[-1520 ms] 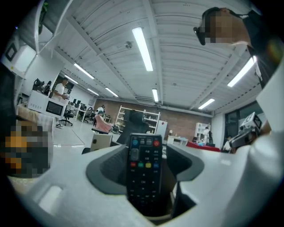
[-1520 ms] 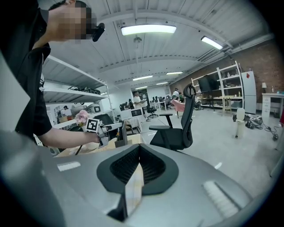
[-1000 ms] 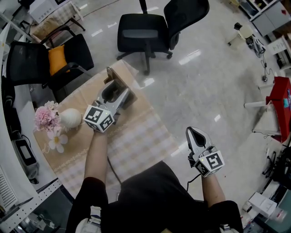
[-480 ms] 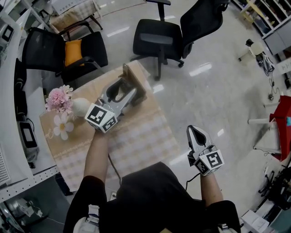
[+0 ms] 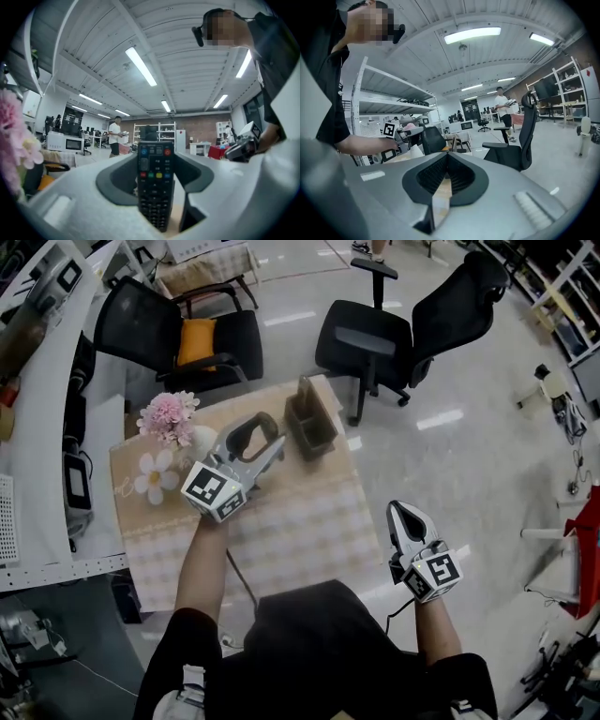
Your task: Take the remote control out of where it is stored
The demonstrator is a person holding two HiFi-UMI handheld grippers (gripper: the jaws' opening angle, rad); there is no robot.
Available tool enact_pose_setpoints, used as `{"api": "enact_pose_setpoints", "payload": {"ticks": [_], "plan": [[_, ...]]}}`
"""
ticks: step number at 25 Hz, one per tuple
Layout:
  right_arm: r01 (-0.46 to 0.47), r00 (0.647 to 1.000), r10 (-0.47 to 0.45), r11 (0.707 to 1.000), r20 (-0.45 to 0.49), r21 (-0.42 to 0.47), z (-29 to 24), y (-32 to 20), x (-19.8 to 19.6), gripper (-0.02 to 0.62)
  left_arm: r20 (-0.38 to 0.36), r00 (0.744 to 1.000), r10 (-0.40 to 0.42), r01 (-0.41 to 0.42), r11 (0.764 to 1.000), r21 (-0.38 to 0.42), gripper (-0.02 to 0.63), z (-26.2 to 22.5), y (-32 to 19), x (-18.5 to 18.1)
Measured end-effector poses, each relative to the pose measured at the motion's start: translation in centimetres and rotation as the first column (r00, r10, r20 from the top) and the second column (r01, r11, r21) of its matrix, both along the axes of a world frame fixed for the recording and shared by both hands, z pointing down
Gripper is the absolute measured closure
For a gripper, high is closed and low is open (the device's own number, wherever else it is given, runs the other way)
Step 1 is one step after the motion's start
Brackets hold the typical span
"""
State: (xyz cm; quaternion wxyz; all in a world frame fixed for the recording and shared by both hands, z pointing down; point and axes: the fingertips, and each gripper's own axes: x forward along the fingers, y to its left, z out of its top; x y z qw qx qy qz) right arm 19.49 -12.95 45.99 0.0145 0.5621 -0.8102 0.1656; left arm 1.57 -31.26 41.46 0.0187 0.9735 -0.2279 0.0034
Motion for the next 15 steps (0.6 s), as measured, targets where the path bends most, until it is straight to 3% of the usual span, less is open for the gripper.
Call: {"api": "enact_pose_setpoints", "payload": {"ticks": [7,15], "plan": [[0.113,0.993,-0.113,0.994,0.017,-0.005,0.9,-1.6,-3.6,0.591,0.073,0.991,-0.116,0.119,0.992,-0.034,0.37,2.6,2.6,-7.2],[0.259,0.966,-0.258,0.966,0.018,-0.008,0.8,-3.8,-9.3,0.591,0.204,0.953,-0.224,0.242,0.968,-0.065,0.37,6.4,6.0,-15.3]]}}
